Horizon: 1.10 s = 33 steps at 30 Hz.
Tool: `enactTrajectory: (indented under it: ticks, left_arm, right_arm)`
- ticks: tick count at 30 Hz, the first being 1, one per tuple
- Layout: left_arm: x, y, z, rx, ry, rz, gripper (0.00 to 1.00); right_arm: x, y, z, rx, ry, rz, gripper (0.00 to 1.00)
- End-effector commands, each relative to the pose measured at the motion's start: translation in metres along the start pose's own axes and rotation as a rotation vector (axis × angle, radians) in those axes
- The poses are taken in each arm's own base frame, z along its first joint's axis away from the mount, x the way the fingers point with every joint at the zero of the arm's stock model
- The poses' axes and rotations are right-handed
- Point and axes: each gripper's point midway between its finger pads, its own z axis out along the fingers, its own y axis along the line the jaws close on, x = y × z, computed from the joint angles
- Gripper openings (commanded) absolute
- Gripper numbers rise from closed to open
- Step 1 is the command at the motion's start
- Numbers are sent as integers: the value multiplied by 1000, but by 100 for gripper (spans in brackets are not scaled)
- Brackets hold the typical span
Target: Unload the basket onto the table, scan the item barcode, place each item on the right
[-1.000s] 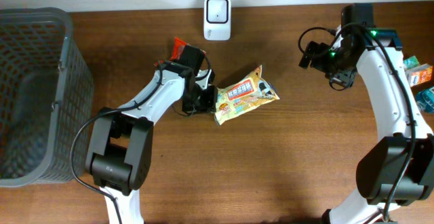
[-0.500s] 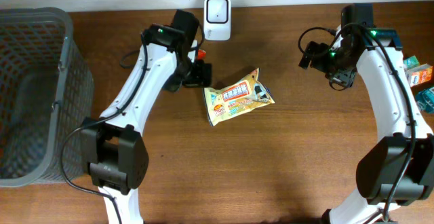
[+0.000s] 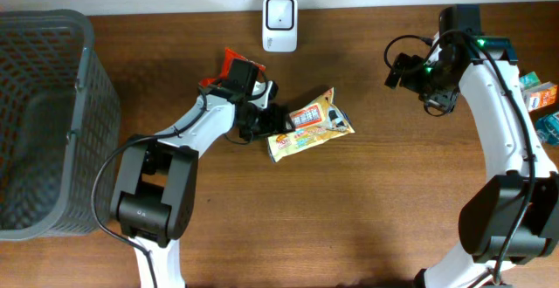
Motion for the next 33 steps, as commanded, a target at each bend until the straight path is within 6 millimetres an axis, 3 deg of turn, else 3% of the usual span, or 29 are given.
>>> enactTrajectory:
  ticks: [1, 2, 4, 6, 10, 14, 17, 19, 24, 27, 33]
  left_arm:
    - [10, 18, 15, -57, 37, -24, 11]
    - [10, 20, 14, -66, 36, -25, 0]
    - [9, 22, 11, -72, 39, -35, 0]
    - [0, 28, -4, -121, 37, -63, 0]
    - [-26, 32, -63, -334, 26, -11, 0]
    - [-54, 14, -161, -569, -68, 21, 0]
    - [-62, 17, -220, -757, -152, 34, 0]
    - [-69, 20, -244, -846, -209, 40, 0]
    - [-74, 28, -256, -930, -243, 40, 0]
    - [-71, 46, -290, -1151, -261, 45, 0]
    - [-83, 39, -306, -1233, -347, 68, 0]
  right_arm:
    - [0, -3, 3, 15, 3, 13, 98]
    - [0, -3, 3, 15, 3, 13, 98]
    - [0, -3, 3, 15, 3, 13, 98]
    - [0, -3, 3, 15, 3, 13, 98]
    - [0, -3, 3, 15, 3, 13, 98]
    - [0, -3, 3, 15, 3, 13, 98]
    - [0, -3, 3, 15, 3, 13, 98]
    - [0, -3, 3, 15, 3, 13, 98]
    - [0, -3, 3, 15, 3, 13, 98]
    - [0, -3, 3, 15, 3, 13, 98]
    - [0, -3, 3, 15, 3, 13, 98]
